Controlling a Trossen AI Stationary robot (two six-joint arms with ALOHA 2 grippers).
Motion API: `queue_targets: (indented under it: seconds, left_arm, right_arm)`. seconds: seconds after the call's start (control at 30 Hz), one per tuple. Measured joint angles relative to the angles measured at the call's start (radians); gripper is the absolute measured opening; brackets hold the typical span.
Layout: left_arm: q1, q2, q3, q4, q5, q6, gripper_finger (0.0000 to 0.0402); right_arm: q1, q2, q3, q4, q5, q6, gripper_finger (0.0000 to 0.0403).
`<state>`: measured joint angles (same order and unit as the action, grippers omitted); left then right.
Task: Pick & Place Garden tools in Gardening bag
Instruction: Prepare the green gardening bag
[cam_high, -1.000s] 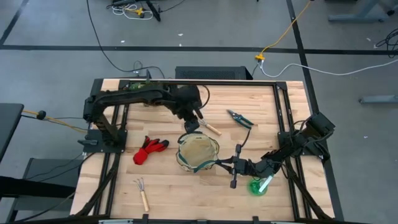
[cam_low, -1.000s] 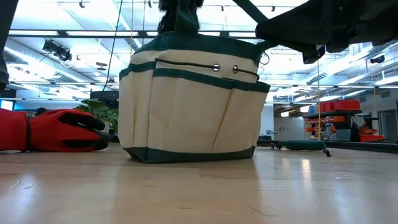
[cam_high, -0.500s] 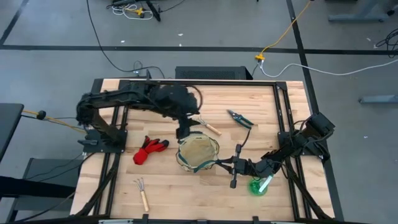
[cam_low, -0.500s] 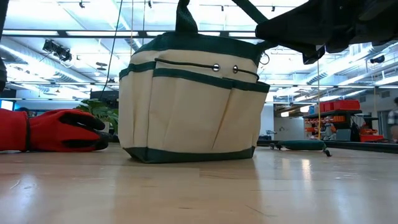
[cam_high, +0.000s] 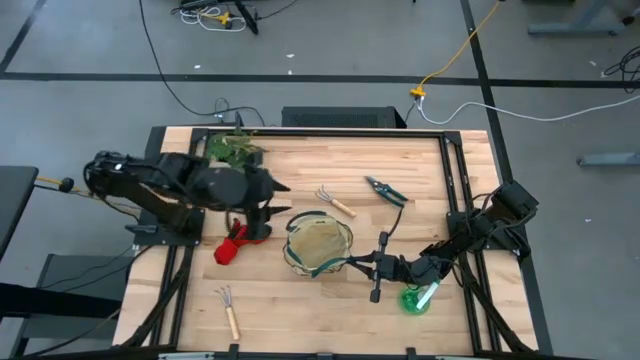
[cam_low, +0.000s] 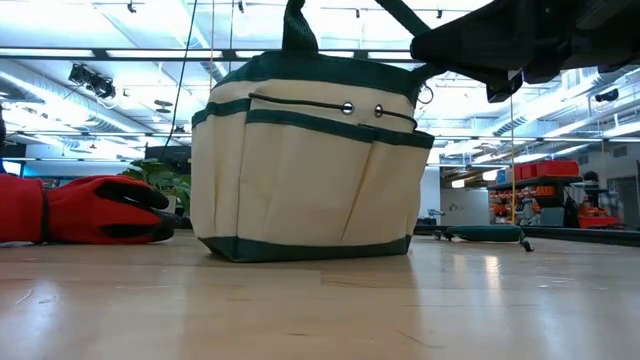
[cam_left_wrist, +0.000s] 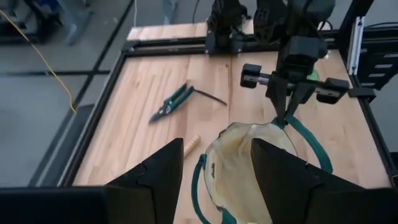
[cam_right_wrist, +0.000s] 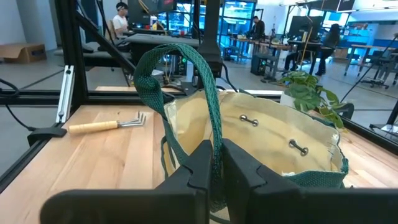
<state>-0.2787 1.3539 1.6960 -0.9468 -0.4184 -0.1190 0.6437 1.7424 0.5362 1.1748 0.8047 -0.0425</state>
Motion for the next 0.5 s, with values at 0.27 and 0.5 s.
queue_targets:
  seconds: [0.27, 0.5]
  left_arm:
    - [-0.055, -0.103, -0.133, 0.112, -0.033, 0.018, 0.0197]
    - [-0.057, -0.105, -0.140, 0.107, -0.030, 0.021, 0.0197]
  right_arm:
    - [-0.001, 0.000, 0.000, 0.008, 0.031, 0.000, 0.0034]
    - [-0.001, 0.000, 0.000, 0.008, 0.052, 0.000, 0.0034]
